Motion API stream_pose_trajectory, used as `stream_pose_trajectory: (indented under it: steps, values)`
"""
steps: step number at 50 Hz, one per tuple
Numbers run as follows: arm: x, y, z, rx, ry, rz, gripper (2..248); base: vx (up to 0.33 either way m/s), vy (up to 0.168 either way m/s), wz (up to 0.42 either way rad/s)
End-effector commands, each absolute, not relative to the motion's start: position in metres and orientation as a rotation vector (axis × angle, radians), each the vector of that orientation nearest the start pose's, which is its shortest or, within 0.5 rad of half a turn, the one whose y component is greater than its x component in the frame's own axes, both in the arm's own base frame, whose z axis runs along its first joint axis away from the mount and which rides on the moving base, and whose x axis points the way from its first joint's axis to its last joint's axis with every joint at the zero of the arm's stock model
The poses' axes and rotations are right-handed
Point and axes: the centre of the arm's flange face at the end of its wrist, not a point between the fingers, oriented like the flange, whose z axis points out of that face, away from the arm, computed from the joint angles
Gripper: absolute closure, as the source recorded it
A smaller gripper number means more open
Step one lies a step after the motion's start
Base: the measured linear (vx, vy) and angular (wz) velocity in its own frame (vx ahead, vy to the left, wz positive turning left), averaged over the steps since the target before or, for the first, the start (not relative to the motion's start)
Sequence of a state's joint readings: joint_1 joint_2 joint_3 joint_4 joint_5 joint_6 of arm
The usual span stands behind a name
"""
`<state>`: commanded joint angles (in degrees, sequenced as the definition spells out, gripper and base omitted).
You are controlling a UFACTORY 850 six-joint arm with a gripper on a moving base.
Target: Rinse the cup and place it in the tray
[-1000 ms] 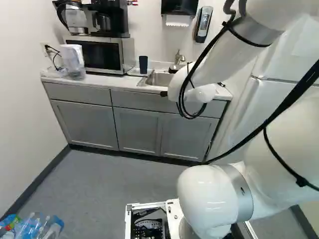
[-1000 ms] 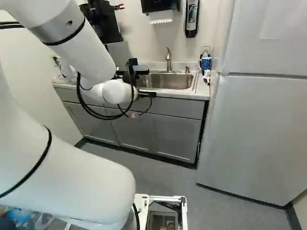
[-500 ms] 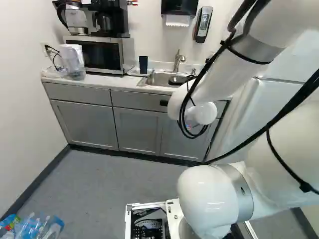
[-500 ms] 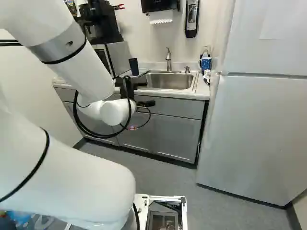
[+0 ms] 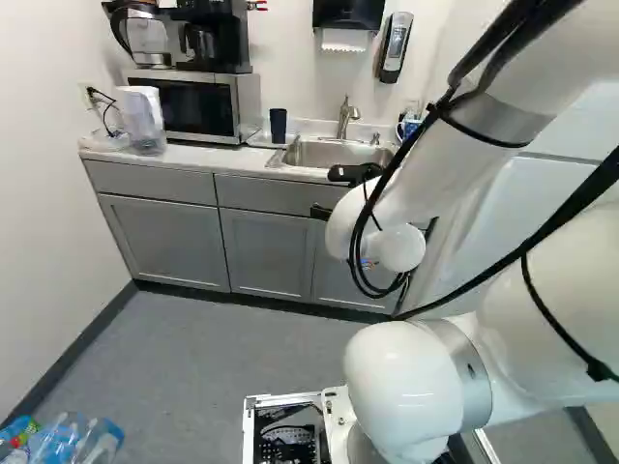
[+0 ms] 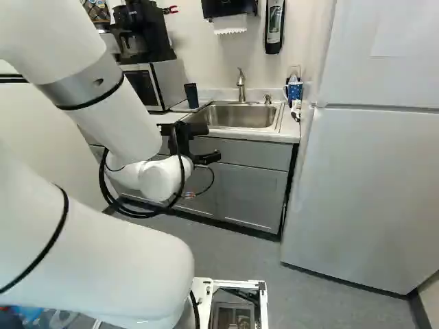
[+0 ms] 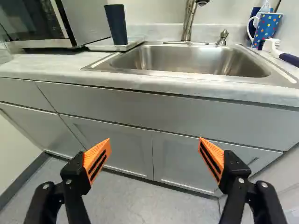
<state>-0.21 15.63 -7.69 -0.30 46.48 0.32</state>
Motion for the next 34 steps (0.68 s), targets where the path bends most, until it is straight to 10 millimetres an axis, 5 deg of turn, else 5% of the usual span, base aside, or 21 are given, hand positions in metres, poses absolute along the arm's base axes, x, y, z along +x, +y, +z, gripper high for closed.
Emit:
stream_pose_trajectory:
  steps: [34]
  values:
    - [0.27, 0.0, 0.366, -2.558, 0.0, -1.824, 3, 0.0, 0.0, 0.0]
